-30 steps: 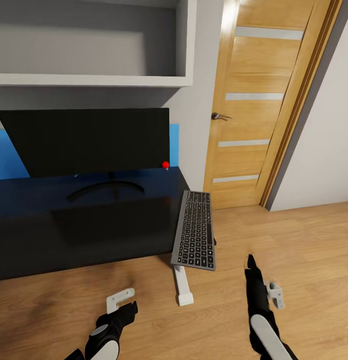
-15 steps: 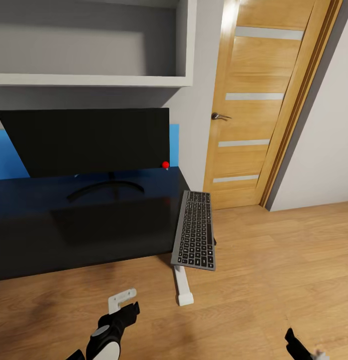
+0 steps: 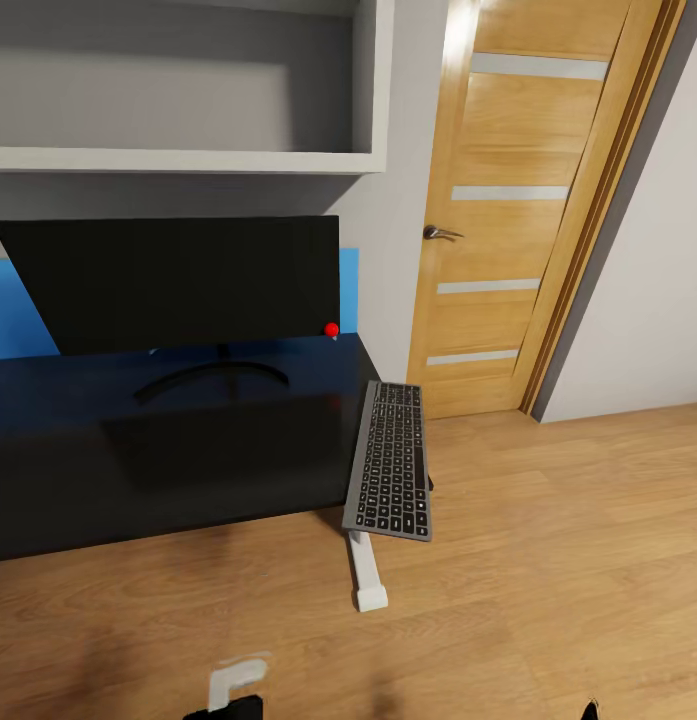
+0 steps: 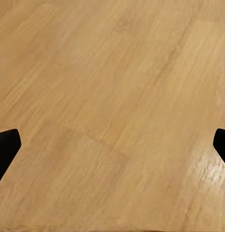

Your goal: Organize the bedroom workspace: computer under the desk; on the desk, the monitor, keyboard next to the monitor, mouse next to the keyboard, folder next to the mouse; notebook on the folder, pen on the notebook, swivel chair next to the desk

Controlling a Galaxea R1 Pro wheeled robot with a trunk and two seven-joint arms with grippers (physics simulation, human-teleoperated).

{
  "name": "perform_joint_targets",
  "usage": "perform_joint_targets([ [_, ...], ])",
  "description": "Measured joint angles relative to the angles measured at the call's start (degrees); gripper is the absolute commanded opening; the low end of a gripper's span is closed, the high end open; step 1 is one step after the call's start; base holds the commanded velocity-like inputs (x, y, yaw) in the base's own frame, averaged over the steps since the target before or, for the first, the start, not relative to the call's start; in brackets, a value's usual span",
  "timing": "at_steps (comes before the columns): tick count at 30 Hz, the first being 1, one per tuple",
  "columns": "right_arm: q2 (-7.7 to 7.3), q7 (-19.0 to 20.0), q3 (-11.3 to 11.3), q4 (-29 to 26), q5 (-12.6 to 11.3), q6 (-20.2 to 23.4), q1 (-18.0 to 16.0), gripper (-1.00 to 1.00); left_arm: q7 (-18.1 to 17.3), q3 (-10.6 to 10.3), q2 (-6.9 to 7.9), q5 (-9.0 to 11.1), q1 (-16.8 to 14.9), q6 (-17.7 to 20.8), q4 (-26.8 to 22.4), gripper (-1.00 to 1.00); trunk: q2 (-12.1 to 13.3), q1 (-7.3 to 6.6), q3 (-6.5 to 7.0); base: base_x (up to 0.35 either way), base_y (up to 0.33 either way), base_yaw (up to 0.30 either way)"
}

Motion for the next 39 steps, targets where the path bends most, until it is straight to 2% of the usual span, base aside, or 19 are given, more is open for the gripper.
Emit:
perform_joint_targets([
  [2,1.58,1.2,0.9,2.7,2.9,-0.8,0.0,1.0,-0.2,-1.2,-0.85,2.0,0.0,-4.5,6.0,1.0,0.0,0.0,0.0,0.0,0.0,0.0],
  [5,3.54,2.4,1.2,5.1,5.1,-1.4,0.0,1.0,-0.8,-2.5,-1.71,2.7,0.0,-6.8,10.8,1.0,0.0,0.0,0.0,0.0,0.0,0.0],
  [7,5.08,3.1,1.4,6.6,6.3,-1.7,0.0,1.0,-3.8,-4.8,-2.28,3.1,0.0,-8.0,13.7,1.0,0.0,0.0,0.0,0.0,0.0,0.0],
  [9,5.4,3.3,1.4,6.9,6.6,-1.8,0.0,1.0,-6.2,-5.8,-2.4,3.1,0.0,-8.4,14.4,1.0,0.0,0.0,0.0,0.0,0.0,0.0],
  [13,5.46,3.4,1.3,7.0,6.7,-1.8,0.0,1.0,-8.4,-6.3,-2.5,3.2,0.0,-10.4,15.6,1.0,0.0,0.0,0.0,0.0,0.0,0.0],
  [15,5.47,3.4,1.3,7.0,6.7,-1.8,0.0,1.0,-8.7,-6.5,-2.51,3.2,0.0,-12.8,16.2,1.0,0.0,0.0,0.0,0.0,0.0,0.0],
  [17,5.48,3.5,1.2,6.9,6.7,-2.4,0.0,1.0,-8.9,-6.6,-2.57,3.5,0.0,-17.7,16.8,1.0,0.4,-0.21,0.18,0.0,0.0,0.0],
  [20,5.53,3.4,1.2,7.0,6.7,-3.0,0.0,1.0,-8.9,-6.6,-2.57,3.6,0.0,-18.3,16.8,1.0,1.6,-0.87,0.72,0.0,0.0,0.0],
  [21,5.29,3.4,0.9,6.9,6.7,-4.7,0.0,1.0,-8.6,-6.4,-4.55,3.9,0.0,-18.5,19.3,1.0,2.0,-1.09,0.89,0.0,0.0,0.0],
  [26,5.18,3.4,1.0,7.0,6.7,-7.0,0.0,1.0,-8.7,-6.3,-5.96,3.7,0.0,-18.5,21.8,1.0,2.4,-1.32,1.08,0.0,0.0,0.0],
  [36,5.21,3.4,1.2,7.0,6.7,-7.8,0.0,1.0,-8.9,-6.4,-6.53,3.7,0.0,-18.4,24.2,1.0,2.4,-1.33,1.08,0.024,-0.098,0.0],
  [39,5.16,3.5,1.2,7.0,6.7,-7.8,0.0,1.0,-9.0,-6.4,-7.48,3.7,0.0,-18.4,25.9,1.0,2.4,-1.33,1.08,0.081,-0.276,0.0],
])
